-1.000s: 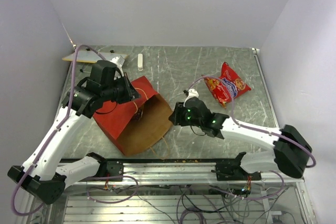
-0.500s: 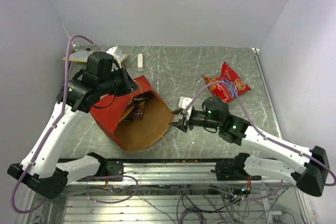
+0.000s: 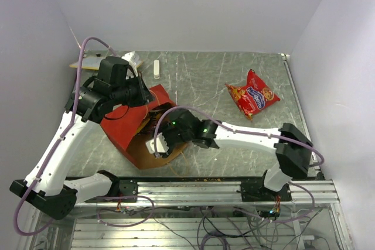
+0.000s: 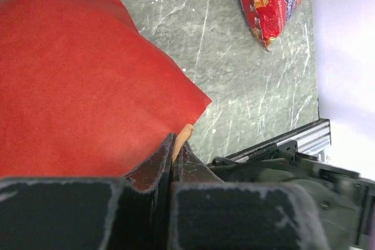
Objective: Take the snacks out of the paper bag
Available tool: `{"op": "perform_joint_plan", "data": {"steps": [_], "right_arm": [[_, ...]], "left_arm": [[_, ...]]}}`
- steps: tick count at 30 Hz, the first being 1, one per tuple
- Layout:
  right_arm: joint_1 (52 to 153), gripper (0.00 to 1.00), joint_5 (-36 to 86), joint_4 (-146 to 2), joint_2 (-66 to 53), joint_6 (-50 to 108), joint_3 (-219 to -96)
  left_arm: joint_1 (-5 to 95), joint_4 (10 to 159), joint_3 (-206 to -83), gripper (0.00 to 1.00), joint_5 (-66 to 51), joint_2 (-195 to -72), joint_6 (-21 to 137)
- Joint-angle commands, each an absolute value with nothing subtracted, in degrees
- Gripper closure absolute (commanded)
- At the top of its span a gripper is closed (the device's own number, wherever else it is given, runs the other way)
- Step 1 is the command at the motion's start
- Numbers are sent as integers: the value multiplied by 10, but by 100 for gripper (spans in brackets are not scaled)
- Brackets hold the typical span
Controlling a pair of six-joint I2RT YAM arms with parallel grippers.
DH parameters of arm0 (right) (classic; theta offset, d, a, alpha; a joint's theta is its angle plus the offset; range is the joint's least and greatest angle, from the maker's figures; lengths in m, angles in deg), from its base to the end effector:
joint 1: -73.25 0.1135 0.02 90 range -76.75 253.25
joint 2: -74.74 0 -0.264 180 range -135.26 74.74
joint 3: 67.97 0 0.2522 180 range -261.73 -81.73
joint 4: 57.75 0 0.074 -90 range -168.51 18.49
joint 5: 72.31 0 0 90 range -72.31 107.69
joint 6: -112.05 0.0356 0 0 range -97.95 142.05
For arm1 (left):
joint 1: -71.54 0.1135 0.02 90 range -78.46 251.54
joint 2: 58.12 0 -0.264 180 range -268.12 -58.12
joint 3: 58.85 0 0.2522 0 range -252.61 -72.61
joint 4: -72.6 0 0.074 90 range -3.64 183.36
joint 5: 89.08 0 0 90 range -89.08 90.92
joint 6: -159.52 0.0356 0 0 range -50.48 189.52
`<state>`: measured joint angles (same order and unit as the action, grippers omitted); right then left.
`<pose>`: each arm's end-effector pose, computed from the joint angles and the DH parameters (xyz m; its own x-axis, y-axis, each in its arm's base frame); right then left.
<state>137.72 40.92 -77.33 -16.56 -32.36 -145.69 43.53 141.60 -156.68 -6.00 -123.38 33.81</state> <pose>0.1427 0.3313 0.2598 0.6528 -0.3670 -0.6626 -0.7571 -0.3443 -0.5552 0.1834 -0.1024 0.4241 -0.7478 -0.2585 -0.6115 0.1420 0.8375 -0.5277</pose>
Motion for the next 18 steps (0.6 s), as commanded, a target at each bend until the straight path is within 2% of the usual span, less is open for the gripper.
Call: {"op": "perform_joint_plan", "data": {"steps": [1,10,16,18], "right_arm": [[1381,44,331,-744,-213,-434,-1461],[1378,42,295,-707,-304,-495,-1496],[1369,43,268,-633,-352,-513,-1489],[1365,47,259,-640,-364,-526,-1497]], "left_arm": [[438,1419,-1583,93,-59,-1226,358],[439,1428,-1600,93,-61,-1235,378],[443,1441,-1620,93,-58,-1252,404],[444,1449,-1629,93,-54,-1254,410]]}}
